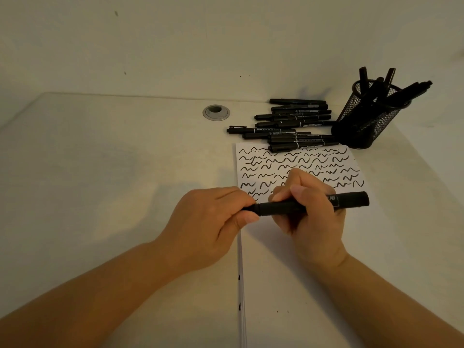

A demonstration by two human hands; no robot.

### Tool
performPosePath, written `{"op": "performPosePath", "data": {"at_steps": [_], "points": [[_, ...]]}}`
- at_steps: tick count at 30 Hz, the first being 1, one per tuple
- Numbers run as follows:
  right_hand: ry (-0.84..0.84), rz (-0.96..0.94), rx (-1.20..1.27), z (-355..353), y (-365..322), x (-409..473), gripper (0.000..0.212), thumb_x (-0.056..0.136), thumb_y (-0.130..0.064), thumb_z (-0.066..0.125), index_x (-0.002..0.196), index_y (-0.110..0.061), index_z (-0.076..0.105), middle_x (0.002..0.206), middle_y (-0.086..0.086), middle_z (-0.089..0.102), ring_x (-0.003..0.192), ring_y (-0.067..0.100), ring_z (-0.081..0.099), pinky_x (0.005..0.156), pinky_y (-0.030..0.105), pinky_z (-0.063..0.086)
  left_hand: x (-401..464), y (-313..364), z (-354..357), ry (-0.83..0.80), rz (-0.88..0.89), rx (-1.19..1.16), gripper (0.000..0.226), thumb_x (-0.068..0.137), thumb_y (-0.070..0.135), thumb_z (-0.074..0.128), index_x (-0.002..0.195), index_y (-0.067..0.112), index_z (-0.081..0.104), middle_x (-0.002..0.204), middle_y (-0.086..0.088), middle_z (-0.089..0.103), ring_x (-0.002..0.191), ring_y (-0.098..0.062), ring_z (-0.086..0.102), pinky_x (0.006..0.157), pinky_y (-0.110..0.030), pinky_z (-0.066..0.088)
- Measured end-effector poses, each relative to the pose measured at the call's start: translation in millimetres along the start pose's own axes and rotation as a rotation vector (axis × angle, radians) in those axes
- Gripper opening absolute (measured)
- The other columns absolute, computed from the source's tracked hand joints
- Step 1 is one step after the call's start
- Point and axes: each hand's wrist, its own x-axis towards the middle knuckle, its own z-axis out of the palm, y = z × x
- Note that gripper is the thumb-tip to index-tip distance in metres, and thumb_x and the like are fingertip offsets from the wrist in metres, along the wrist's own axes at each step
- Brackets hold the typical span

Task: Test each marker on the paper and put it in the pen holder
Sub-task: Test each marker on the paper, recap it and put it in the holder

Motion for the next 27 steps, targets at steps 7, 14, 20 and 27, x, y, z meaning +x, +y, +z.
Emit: {"op": "performPosePath", "data": {"at_steps": [7,14,20,27], "points": [[-0.05,-0.087,-0.039,3,-1,0,0.028,0.073,-0.02,0.041,0.052,-0.006,0.052,0.044,-0.015,0.043,0.033,0.007,0.035,0.042,0.014,0.029,-2,-5,1,-0.109,-0.046,-0.201,0.031,0.089,0.035,0.036,0.079,0.016,0.059,0.06,0.019,0.039,0.053,-0.004,0.04,0.049,-0.015,0.03],[-0.058,-0.046,-0.093,0,-3,2,0.029,0.073,-0.023,0.042,0.052,-0.006,0.052,0.044,-0.011,0.043,0.035,0.008,0.036,0.041,0.014,0.029,-2,-9,5,-0.156,-0.169,-0.391,0.019,0.084,0.044,0.038,0.075,0.041,0.053,0.056,0.016,0.048,0.049,-0.001,0.043,0.048,-0.01,0.027],[0.113,0.069,-0.193,-3,-14,10,0.014,0.079,-0.026,0.057,0.068,-0.018,0.053,0.051,-0.005,0.05,0.041,0.005,0.042,0.04,0.015,0.034,1,-11,1,0.009,-0.267,-0.428,0.022,0.081,0.049,0.04,0.075,0.042,0.06,0.055,0.012,0.048,0.045,-0.005,0.039,0.044,-0.012,0.027],[0.058,-0.465,-1.188,-24,-38,21,0.028,0.08,-0.03,0.058,0.107,-0.025,0.061,0.101,-0.004,0.056,0.059,0.005,0.048,0.046,0.014,0.039,17,-15,-10,0.112,-0.374,-0.178,0.038,0.082,0.056,0.033,0.062,0.029,0.05,0.048,0.011,0.046,0.042,-0.01,0.039,0.042,-0.02,0.027]]}}
